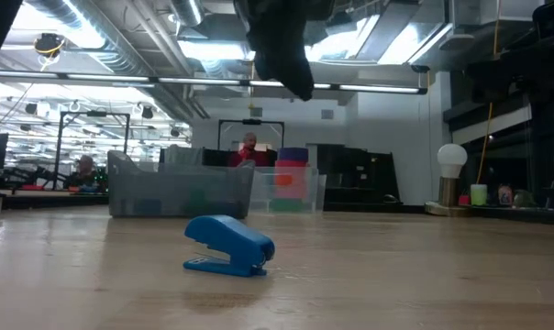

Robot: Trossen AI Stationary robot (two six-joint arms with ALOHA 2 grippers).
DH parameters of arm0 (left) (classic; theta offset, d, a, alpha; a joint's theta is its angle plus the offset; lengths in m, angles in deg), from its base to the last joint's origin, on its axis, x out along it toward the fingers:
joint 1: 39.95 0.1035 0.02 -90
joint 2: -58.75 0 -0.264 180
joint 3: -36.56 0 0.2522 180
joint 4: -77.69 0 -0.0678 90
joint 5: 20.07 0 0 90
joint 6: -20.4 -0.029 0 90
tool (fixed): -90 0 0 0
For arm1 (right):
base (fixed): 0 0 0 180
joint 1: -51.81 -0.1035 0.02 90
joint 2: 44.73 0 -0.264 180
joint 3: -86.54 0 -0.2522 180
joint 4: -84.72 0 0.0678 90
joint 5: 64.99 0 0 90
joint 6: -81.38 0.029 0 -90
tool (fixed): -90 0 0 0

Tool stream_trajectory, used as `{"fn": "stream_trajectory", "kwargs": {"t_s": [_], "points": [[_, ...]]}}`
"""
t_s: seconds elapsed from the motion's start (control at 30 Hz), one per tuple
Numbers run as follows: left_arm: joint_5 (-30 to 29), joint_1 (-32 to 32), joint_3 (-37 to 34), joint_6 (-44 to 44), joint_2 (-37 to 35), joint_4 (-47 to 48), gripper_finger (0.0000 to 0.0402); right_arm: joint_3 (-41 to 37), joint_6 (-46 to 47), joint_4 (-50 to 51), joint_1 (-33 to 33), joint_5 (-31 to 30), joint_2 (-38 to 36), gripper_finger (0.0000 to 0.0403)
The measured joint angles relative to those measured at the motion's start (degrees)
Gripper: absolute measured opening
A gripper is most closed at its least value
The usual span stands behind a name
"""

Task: Pick and place Stapler, Stapler remover, tape
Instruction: Put the blue stapler into the black bin

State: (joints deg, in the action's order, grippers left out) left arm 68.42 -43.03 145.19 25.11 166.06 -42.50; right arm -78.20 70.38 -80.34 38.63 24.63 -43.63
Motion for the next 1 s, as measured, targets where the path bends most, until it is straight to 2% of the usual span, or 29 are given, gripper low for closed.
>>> {"fn": "stream_trajectory", "kwargs": {"t_s": [0.3,0.53,0.8,1.0], "points": [[1.7,-4.3,-5.3,-5.0,0.0,-1.6,0.0120,0.0,0.0,0.0,0.0,0.0,0.0,0.0225],[4.5,-7.8,-9.4,-7.0,0.0,-4.7,0.0150,0.0,0.0,0.0,0.0,0.0,0.0,0.0225],[4.5,-11.8,-9.6,-7.0,0.0,-7.1,0.0191,0.0,0.0,0.0,0.0,0.0,0.0,0.0225],[4.2,-14.9,-9.6,-7.0,0.0,-9.4,0.0206,0.0,0.0,0.0,0.0,0.0,0.0,0.0225]]}}
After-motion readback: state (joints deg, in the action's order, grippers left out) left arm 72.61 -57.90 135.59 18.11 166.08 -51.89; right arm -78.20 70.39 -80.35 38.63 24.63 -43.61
